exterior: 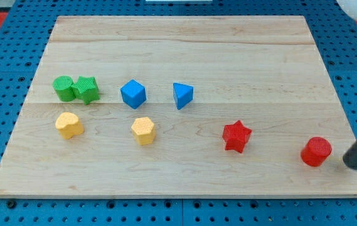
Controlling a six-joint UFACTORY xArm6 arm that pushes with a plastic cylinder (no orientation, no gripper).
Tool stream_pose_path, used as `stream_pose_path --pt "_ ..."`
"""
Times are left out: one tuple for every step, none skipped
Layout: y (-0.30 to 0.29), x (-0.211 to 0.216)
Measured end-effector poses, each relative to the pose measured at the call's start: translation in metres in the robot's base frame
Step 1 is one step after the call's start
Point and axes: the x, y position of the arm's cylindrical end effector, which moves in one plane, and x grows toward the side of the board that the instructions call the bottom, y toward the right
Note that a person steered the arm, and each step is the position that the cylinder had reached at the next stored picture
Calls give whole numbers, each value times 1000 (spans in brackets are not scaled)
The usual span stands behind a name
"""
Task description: Slightly push the blue triangle and red circle towards top
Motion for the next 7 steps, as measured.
stream_pose_path --pt "-7 4" --pt "-31 -16" --pt "-36 -8" --pt "-62 7" --pt "-67 -15" --pt "-67 -25" --pt "-57 1"
